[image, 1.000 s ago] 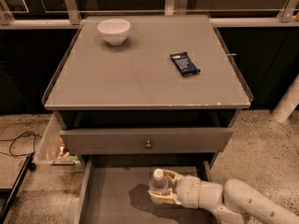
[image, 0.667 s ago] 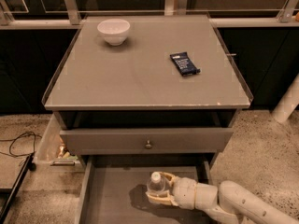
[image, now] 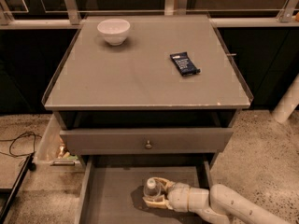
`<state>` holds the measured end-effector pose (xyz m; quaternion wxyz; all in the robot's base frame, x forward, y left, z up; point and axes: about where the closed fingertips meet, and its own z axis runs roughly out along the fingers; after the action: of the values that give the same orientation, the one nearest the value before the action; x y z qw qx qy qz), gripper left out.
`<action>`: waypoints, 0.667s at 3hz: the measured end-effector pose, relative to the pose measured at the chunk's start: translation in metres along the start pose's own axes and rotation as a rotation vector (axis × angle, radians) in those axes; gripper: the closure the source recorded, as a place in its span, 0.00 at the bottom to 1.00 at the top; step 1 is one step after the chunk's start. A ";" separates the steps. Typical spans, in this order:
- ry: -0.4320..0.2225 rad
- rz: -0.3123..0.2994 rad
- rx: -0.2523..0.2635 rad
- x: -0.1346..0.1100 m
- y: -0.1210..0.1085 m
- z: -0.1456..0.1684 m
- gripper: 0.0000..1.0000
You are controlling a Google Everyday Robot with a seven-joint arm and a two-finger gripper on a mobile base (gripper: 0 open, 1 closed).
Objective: Place blue plastic bottle into middle drawer
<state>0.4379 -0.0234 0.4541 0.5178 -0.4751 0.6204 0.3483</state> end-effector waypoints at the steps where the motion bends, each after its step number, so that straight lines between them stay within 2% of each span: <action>1: 0.021 0.003 -0.007 0.018 0.004 0.005 1.00; 2: 0.024 0.002 -0.006 0.015 0.004 0.005 0.90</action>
Offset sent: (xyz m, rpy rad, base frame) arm -0.0041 0.0017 -0.0367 -0.0695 0.0139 -0.0130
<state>0.4354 -0.0213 0.4383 0.5084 -0.4802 0.6259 0.3451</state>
